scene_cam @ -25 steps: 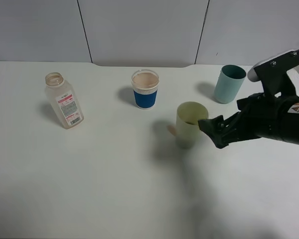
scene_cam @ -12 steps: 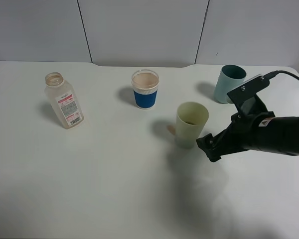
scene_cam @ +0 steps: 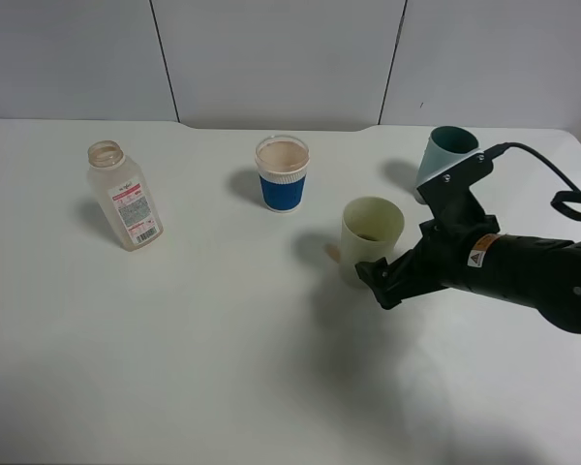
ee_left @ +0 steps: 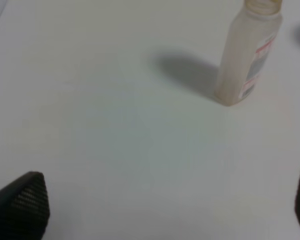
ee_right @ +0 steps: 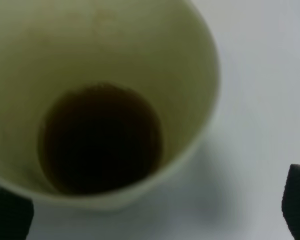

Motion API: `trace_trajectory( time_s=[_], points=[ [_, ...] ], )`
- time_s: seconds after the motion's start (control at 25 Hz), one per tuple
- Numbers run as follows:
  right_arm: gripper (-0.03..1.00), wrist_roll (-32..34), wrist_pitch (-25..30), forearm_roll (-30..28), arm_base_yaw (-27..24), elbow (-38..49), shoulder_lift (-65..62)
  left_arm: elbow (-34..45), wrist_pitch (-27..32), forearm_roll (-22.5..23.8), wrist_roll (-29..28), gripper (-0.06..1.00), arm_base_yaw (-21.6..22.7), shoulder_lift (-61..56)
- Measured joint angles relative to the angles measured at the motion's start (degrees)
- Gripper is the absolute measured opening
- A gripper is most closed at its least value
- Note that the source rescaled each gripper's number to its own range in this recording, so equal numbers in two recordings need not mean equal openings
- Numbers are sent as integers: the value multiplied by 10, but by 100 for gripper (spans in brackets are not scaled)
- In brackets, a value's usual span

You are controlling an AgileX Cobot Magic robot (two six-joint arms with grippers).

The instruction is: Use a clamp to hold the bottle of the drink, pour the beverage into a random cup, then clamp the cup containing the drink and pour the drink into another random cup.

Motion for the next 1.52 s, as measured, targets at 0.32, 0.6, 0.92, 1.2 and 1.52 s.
trace_trajectory(
  time_s=[0.32,0.6,0.92,1.2,1.52],
  points=[
    [100,21,-94,-56,0,2,76,0,0,0,0,100,0,0],
    [100,24,-194,-94,0,2,115,0,0,-1,0,100,0,0],
    [100,24,-201,-109,0,2,121,0,0,-1,0,100,0,0],
    [0,26,-200,-109,0,2,121,0,0,-1,0,100,0,0],
    [2,32,-200,-109,0,2,121,0,0,-1,0,100,0,0]
  ],
)
